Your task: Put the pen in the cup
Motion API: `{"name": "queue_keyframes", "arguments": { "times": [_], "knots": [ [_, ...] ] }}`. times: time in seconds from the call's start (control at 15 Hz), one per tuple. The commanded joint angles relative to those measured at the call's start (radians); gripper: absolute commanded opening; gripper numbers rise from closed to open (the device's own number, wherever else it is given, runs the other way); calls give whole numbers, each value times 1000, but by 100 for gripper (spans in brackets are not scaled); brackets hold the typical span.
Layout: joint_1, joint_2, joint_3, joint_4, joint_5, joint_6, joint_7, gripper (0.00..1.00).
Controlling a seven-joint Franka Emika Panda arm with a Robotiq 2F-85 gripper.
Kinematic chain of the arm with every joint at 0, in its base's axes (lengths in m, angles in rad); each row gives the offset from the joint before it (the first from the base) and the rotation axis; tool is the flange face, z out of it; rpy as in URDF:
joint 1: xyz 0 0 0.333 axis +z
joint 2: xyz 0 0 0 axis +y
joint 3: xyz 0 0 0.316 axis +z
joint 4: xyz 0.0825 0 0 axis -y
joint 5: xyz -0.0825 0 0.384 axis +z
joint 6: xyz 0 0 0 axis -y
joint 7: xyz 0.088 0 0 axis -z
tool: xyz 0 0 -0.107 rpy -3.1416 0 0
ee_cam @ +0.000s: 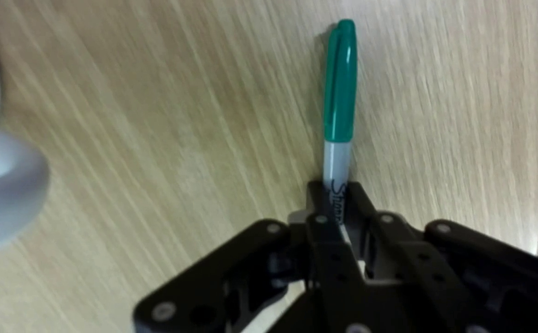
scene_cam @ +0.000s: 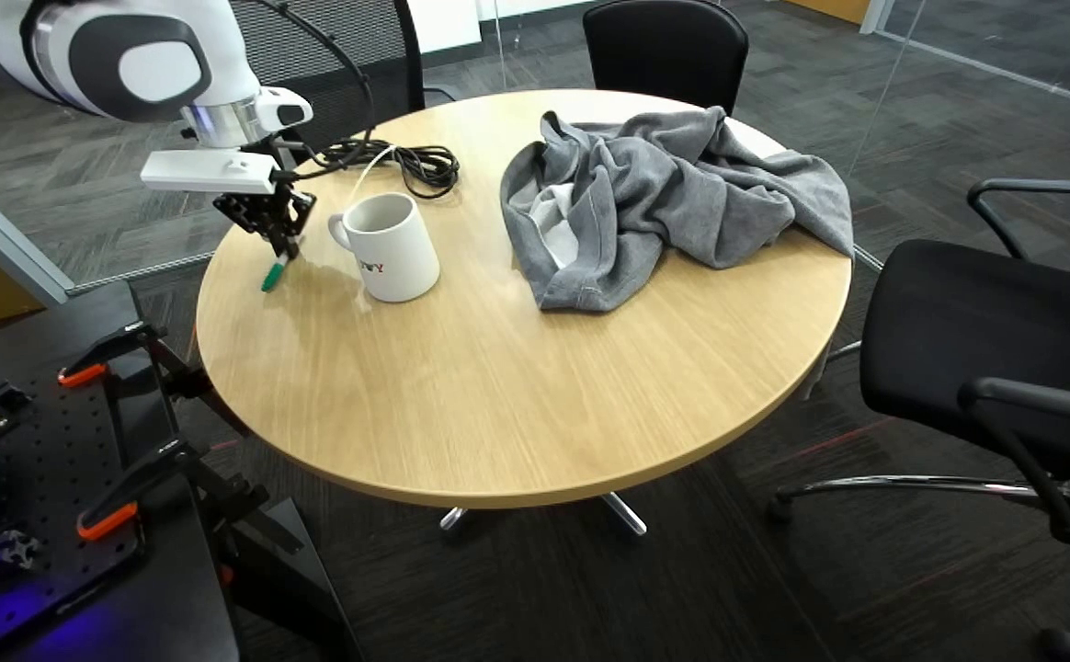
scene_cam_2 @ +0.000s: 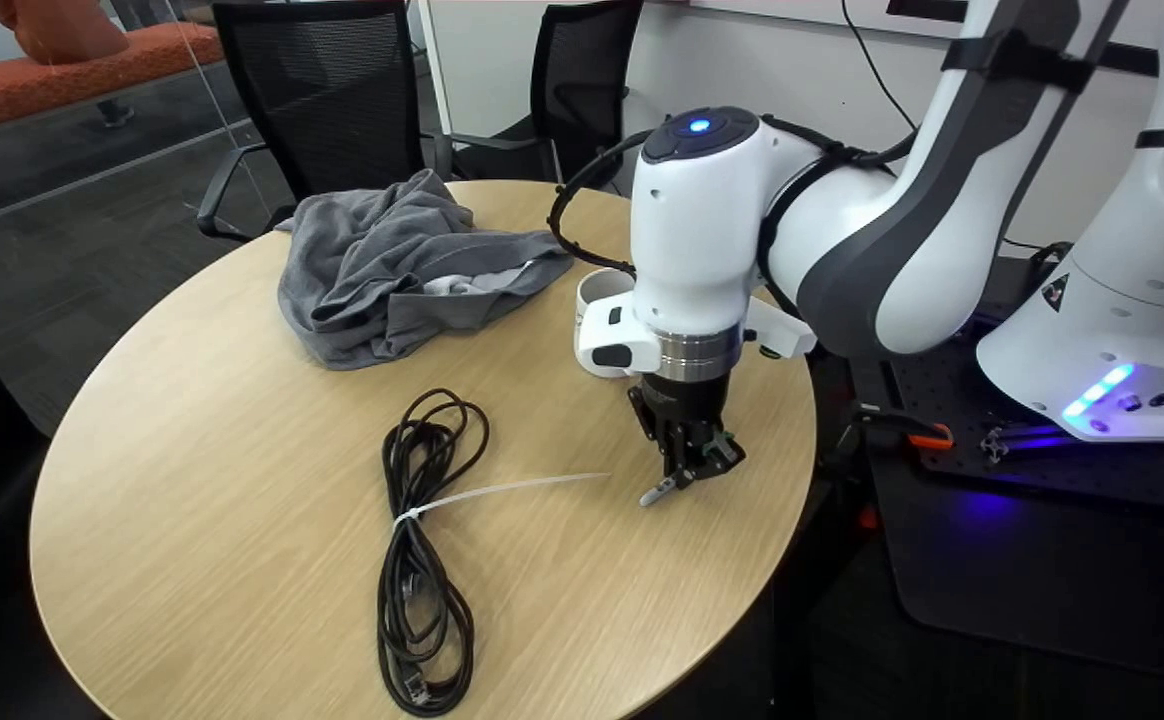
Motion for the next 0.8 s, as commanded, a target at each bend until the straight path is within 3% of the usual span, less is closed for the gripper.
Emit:
{"name": "queue_keyframes", "arguments": {
  "times": [0.0, 0.73],
  "knots": [
    [-52, -20, 43, 20, 11, -51, 7, 3],
    [-16, -289, 7, 47, 56, -264, 160, 3]
  ]
}}
